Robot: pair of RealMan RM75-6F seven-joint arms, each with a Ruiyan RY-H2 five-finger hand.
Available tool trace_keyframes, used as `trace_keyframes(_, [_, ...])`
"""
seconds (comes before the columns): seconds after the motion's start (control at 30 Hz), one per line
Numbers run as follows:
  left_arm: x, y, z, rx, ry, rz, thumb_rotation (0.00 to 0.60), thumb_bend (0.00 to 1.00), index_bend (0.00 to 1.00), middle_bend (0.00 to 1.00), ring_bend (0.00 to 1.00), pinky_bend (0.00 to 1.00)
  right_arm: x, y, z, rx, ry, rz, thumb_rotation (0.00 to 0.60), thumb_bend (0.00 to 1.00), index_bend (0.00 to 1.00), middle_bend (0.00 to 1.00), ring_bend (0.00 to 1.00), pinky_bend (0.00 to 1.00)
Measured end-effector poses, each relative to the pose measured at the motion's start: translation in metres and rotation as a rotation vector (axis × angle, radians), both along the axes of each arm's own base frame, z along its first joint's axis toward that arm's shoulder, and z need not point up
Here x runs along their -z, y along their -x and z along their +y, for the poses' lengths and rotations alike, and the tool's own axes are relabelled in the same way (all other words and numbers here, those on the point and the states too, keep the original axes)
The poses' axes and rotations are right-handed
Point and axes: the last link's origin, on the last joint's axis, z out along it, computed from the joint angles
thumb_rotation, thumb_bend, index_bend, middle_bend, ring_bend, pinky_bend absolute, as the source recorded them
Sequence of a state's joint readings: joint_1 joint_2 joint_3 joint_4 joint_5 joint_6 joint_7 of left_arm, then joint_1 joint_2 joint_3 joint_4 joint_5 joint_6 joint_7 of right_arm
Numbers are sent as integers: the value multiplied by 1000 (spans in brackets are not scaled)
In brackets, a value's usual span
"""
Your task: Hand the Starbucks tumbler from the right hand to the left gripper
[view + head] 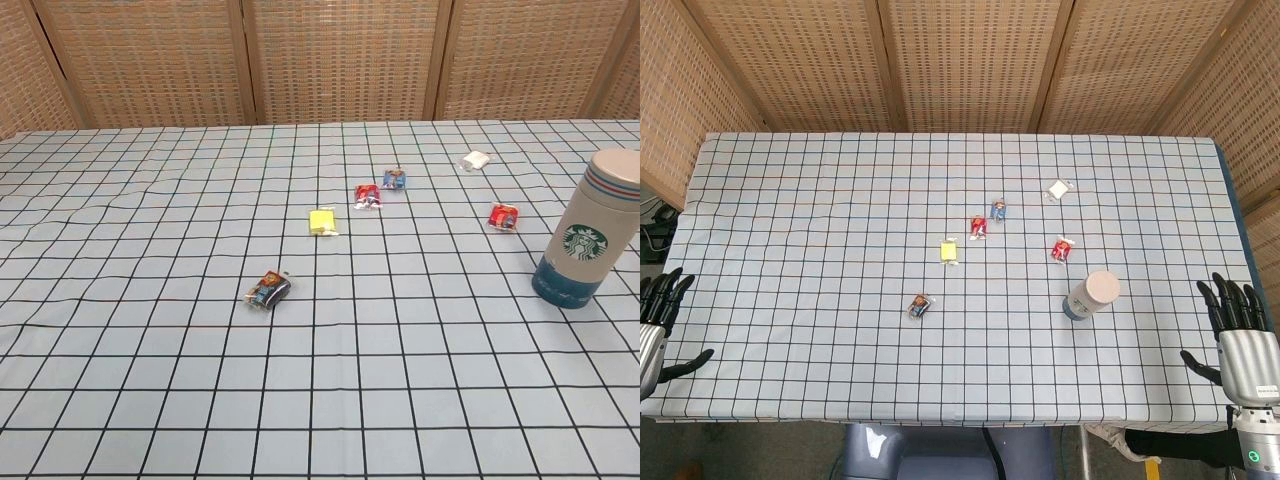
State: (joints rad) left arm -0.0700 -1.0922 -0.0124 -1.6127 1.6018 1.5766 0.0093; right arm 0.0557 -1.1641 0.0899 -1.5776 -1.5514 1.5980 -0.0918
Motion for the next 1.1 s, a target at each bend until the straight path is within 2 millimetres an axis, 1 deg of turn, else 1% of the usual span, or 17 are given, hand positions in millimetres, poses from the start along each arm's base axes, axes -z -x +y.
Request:
trace_keyframes(0.23, [1,1,2,-13,3,-3,600,0,0,0,0,0,3,-2,-4,4,-27,-25,600,0,0,0,0,0])
trace_keyframes(0.33, [1,2,4,-17,4,-5,600,0,0,0,0,0,3,-8,-13,-8,-66,-52,600,0,0,0,0,0])
trace_keyframes(0.5, [-1,6,8,-50,3,-11,600,0,0,0,0,0,5,-25,-42,-41,-188,-93,600,0,0,0,0,0])
trace_keyframes(0.67, [-1,5,12,-60,-2,-2,600,0,0,0,0,0,10,-47,-72,-37,-339,-89,600,0,5,2,0,0])
trace_keyframes(0.73, [1,5,13,-63,-2,6,600,0,0,0,0,0,14,-54,-82,-29,-391,-81,600,0,30,22,0,9])
trace_keyframes(0.83, [3,6,15,-73,6,14,600,0,0,0,0,0,20,-67,-99,-21,-459,-58,600,0,80,74,11,59])
trace_keyframes(0.93, [5,8,17,-84,13,18,600,0,0,0,0,0,24,-78,-113,-16,-481,-29,600,0,165,157,71,124])
trace_keyframes(1.0, [5,9,19,-91,14,19,600,0,0,0,0,0,28,-83,-119,-19,-490,-17,600,9,201,197,104,147])
trace_keyframes(1.1, [5,9,21,-96,12,20,600,0,0,0,0,0,35,-87,-125,-11,-509,-2,600,45,209,219,133,196])
